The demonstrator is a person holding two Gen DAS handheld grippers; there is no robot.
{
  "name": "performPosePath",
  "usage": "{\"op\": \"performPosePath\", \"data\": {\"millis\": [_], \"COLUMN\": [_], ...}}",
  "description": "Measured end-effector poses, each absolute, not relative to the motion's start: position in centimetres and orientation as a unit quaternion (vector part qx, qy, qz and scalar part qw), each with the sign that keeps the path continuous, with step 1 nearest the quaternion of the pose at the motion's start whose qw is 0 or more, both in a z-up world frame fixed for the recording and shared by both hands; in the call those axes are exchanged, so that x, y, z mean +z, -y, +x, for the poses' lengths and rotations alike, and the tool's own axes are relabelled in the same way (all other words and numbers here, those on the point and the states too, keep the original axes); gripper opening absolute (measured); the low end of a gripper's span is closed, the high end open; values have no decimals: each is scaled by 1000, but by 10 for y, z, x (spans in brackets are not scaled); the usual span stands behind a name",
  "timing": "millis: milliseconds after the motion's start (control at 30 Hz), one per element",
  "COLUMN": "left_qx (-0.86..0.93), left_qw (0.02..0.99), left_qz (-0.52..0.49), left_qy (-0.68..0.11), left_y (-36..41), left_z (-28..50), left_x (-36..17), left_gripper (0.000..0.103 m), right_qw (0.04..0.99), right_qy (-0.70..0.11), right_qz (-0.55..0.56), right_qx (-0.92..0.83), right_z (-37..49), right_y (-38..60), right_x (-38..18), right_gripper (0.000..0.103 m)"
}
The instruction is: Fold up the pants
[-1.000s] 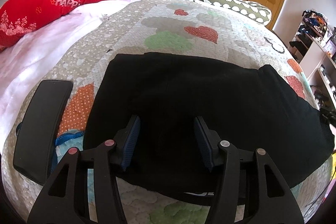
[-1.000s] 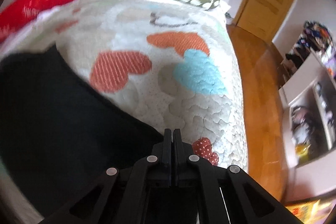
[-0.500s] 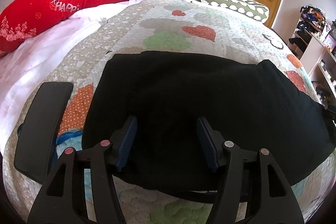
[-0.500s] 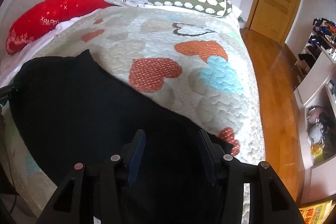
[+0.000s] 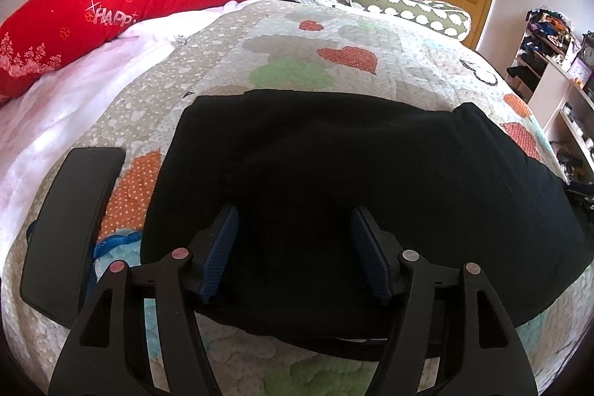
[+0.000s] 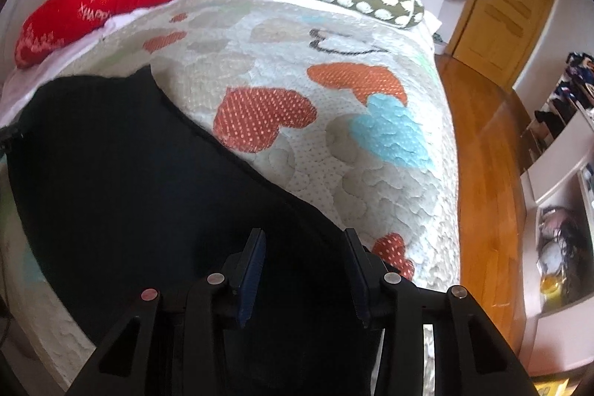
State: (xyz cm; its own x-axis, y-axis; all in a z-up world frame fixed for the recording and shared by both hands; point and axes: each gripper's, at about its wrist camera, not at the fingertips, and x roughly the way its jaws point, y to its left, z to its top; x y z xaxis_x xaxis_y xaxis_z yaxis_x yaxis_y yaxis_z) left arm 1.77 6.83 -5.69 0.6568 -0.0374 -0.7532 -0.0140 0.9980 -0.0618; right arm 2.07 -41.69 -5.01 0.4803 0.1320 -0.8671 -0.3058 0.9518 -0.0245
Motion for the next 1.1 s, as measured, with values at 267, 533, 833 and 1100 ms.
{"op": "performPosePath", "data": {"millis": [267, 533, 833, 1100], "left_qx": [-3, 8, 4, -18], "left_qw": [911, 910, 920, 927], "left_qz": [-34, -27, -8, 13], "left_qy": [-411, -414, -391, -373], "left_y": [-67, -62, -33, 10], "left_z": [17, 15, -4, -12], "left_x": [-59, -51, -23, -12], "left_gripper": [70, 71, 71, 71], "right_qw": [857, 870, 885, 876], "right_qy": [-494, -485, -455, -459], "right_qz": [-110, -73, 17, 48], "right_qx": [95, 50, 100, 139], "right_z": [33, 26, -29, -52], "right_y": [421, 425, 405, 373], "right_x": [-47, -41, -10, -24], "right_gripper": [2, 5, 43, 43]}}
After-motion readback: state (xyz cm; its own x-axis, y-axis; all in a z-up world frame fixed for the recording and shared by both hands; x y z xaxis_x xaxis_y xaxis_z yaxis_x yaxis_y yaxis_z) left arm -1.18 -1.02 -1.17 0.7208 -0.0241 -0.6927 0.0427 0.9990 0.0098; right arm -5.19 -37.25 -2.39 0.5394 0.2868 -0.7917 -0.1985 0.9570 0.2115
